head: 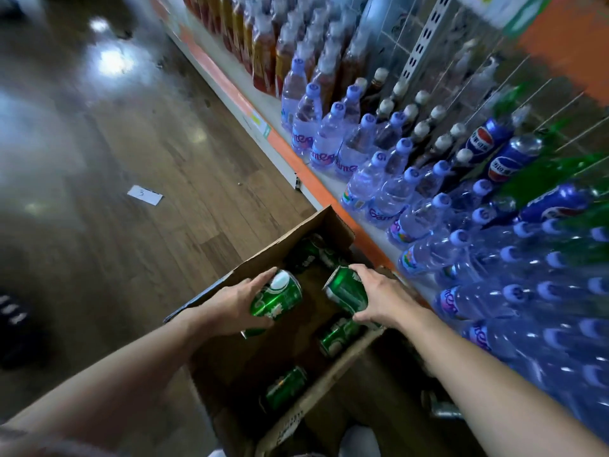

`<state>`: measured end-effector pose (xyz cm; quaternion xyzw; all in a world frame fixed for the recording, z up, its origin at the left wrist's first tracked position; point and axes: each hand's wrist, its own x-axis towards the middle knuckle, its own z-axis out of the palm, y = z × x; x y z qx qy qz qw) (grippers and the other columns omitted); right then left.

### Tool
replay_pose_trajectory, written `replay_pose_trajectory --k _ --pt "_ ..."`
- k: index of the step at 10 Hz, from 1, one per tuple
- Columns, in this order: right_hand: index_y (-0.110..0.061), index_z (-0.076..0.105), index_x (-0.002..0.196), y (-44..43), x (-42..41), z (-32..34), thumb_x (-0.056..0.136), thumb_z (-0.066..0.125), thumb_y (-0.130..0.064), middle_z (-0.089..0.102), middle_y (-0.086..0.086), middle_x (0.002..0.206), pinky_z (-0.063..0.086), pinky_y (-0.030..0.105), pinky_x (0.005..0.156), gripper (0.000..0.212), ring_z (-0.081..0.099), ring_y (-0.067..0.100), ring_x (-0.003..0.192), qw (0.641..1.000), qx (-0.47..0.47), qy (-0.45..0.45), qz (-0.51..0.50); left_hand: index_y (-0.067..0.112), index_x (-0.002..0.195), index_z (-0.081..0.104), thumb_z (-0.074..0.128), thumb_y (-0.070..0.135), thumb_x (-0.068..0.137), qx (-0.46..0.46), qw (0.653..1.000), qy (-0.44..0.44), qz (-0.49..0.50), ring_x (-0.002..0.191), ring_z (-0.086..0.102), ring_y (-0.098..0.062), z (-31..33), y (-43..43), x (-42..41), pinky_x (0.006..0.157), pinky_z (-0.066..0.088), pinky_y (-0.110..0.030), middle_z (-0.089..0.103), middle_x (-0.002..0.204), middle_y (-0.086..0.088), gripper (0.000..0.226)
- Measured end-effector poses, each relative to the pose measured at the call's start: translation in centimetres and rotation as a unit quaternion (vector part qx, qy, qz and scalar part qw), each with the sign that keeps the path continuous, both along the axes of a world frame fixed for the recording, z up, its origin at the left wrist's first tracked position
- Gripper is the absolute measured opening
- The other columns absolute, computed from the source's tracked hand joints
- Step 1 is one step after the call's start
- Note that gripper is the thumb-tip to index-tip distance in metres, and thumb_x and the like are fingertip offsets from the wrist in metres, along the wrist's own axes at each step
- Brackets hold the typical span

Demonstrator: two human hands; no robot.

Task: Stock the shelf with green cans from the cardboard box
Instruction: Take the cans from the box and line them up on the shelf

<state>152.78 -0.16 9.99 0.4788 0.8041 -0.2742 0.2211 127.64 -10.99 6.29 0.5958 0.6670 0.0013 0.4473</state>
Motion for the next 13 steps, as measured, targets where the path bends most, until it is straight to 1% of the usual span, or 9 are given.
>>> replay_pose_trajectory --k 2,3,4,6,7,8,9,11,13 --pt "-0.022 0.018 0.146 -1.2 1.1 14.6 0.074 0.077 -0.027 0.039 0.0 0.145 0.034 0.028 0.1 0.093 0.042 0.023 0.129 1.0 0.002 0.007 0.001 0.044 0.145 0.002 0.068 0.043 0.078 0.026 0.998 0.031 -0.055 0.12 0.05 -0.022 14.4 0.5 -0.8 0.094 0.045 -0.027 0.045 0.136 -0.002 0.095" --pt "-0.023 0.016 0.148 -1.1 1.6 21.9 0.075 0.077 -0.027 0.037 -0.002 0.148 0.036 0.028 0.099 0.095 0.041 0.022 0.131 1.0 0.011 0.015 -0.016 0.043 0.145 0.003 0.067 0.05 0.072 0.046 0.995 0.048 -0.074 0.125 0.047 -0.022 22.1 1.6 -0.6 0.092 0.041 -0.022 0.044 0.14 -0.001 0.097" --pt "-0.025 0.016 0.147 -0.8 2.1 28.7 0.074 0.077 -0.029 0.037 -0.004 0.148 0.041 0.033 0.095 0.095 0.044 0.023 0.128 0.999 0.035 0.021 -0.022 0.049 0.141 -0.001 0.06 0.054 0.066 0.073 0.989 0.055 -0.114 0.13 0.042 -0.022 29.3 2.9 -0.5 0.099 0.036 -0.024 0.042 0.143 -0.002 0.096" --pt "-0.022 0.022 0.146 -0.6 4.0 41.5 0.073 0.076 -0.027 0.044 0.0 0.142 0.039 0.027 0.089 0.091 0.048 0.021 0.124 0.993 0.107 0.039 -0.035 0.036 0.147 0.0 0.065 0.039 0.081 0.153 0.966 0.098 -0.183 0.126 0.046 -0.021 41.6 5.9 0.7 0.096 0.035 -0.024 0.041 0.143 -0.003 0.093" --pt "-0.024 0.022 0.146 -0.9 5.8 46.9 0.069 0.079 -0.029 0.047 0.001 0.141 0.039 0.026 0.09 0.095 0.049 0.02 0.124 0.988 0.137 0.032 -0.057 0.036 0.147 0.003 0.065 0.038 0.081 0.184 0.955 0.111 -0.203 0.126 0.045 -0.022 46.8 6.8 1.4 0.096 0.035 -0.025 0.039 0.144 -0.001 0.091" --pt "-0.027 0.022 0.145 -1.1 7.9 52.3 0.068 0.08 -0.027 0.048 0.001 0.138 0.042 0.03 0.087 0.096 0.051 0.022 0.121 0.986 0.148 0.027 -0.075 0.055 0.138 0.007 0.066 0.045 0.077 0.222 0.946 0.105 -0.213 0.124 0.047 -0.018 51.4 8.3 2.0 0.096 0.036 -0.026 0.04 0.145 0.005 0.086" --pt "-0.026 0.025 0.144 -1.1 10.1 56.9 0.065 0.081 -0.027 0.051 0.003 0.135 0.044 0.031 0.086 0.096 0.052 0.022 0.118 0.981 0.172 0.029 -0.086 0.061 0.136 0.0 0.065 0.054 0.069 0.233 0.933 0.125 -0.246 0.121 0.049 -0.015 56.3 11.0 3.7 0.095 0.04 -0.027 0.039 0.144 0.009 0.093" --pt "-0.024 0.028 0.142 -0.6 15.2 64.6 0.064 0.082 -0.025 0.05 0.004 0.135 0.044 0.035 0.094 0.095 0.05 0.024 0.121 0.968 0.222 0.043 -0.112 0.055 0.141 0.003 0.065 0.055 0.068 0.284 0.904 0.128 -0.293 0.119 0.048 -0.015 63.5 14.3 8.6 0.095 0.041 -0.029 0.037 0.144 0.011 0.096" --pt "-0.029 0.03 0.141 0.5 21.9 69.3 0.064 0.082 -0.028 0.056 0.004 0.128 0.046 0.036 0.091 0.092 0.054 0.025 0.114 0.959 0.256 0.011 -0.119 0.062 0.135 -0.001 0.066 0.05 0.071 0.312 0.883 0.131 -0.326 0.116 0.048 -0.015 68.9 17.3 15.5 0.092 0.041 -0.027 0.037 0.143 0.01 0.093"
